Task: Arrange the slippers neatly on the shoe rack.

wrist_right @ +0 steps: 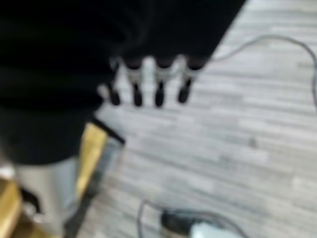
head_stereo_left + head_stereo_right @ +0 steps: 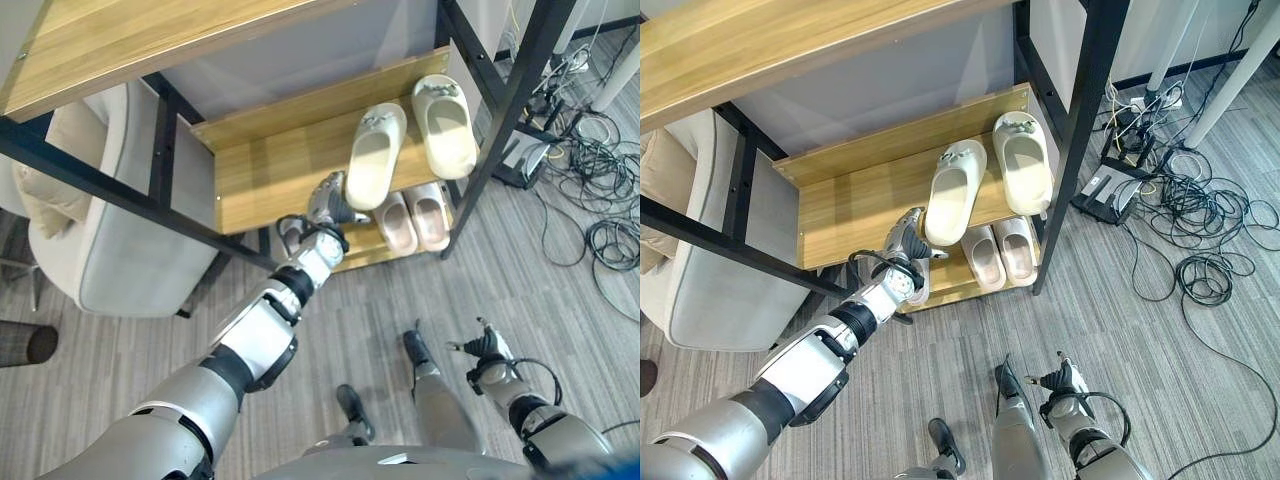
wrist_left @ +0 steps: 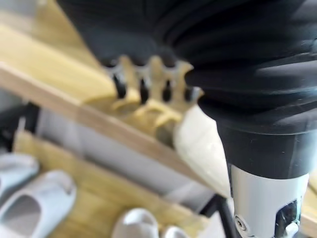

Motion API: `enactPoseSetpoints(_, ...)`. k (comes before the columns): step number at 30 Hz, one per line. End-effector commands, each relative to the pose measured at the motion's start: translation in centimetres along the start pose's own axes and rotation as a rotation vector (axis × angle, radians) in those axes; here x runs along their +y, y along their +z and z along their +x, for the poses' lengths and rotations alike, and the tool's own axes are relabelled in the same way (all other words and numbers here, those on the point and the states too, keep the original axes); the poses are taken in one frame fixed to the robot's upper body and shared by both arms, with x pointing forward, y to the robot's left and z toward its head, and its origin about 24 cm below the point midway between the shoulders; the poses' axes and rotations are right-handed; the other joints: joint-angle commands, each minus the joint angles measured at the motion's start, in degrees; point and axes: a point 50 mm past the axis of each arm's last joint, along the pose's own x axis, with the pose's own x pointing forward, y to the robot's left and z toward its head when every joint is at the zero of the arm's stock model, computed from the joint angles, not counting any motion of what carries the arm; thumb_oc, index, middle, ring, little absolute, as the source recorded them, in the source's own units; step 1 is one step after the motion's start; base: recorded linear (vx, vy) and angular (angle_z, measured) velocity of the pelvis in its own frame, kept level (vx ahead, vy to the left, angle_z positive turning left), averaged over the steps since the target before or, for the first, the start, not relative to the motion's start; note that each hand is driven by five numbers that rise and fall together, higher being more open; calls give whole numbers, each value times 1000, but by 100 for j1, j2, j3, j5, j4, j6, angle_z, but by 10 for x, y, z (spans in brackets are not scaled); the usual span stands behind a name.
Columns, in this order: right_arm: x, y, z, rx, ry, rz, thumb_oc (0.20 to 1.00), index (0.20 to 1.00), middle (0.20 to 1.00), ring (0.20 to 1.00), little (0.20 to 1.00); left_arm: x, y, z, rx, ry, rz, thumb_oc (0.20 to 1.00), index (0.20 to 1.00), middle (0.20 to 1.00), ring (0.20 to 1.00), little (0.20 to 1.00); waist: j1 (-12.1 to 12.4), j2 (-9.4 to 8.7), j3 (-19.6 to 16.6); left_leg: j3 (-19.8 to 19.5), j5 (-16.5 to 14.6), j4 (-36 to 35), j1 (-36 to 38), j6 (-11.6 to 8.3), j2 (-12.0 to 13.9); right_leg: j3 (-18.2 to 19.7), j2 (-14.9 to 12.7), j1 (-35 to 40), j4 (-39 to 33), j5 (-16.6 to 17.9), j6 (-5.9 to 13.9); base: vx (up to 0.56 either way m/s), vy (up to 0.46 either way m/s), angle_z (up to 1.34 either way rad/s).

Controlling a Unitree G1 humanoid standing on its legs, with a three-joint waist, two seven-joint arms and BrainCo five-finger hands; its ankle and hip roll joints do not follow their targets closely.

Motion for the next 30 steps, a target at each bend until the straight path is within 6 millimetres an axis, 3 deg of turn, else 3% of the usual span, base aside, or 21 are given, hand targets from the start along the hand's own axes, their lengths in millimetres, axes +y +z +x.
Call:
enactPoseSetpoints(1,4,-9,-2,44,1,-33,1000,1000,1000,1000,1000,-4,12,2,35,-2,-161,1000,1000,1000,1000,1000,-104,-74,-208,-473,158,23,-69,-567,624,-370,-510,420,-713,268,597,0,0,0)
enactPoseSetpoints(19,4,4,1,20,5,-29,1000,1000,1000,1000,1000,-32,47,-10,-4,-111,-332,1000,1000,1000,1000,1000,-124,-57,-206,-483,184,23,-39,-574,660,-361,-484,430,-658,247,565,0,0,0)
enactPoseSetpoints(30,4,8,3,17,10,-35,1000,1000,1000,1000,1000,-37,61,-11,-2,-150,-422,1000,1000,1000,1000,1000,-186,-36,-188,-472,194,23,12,-579,682,-325,-469,447,-651,245,551,2,-6,0)
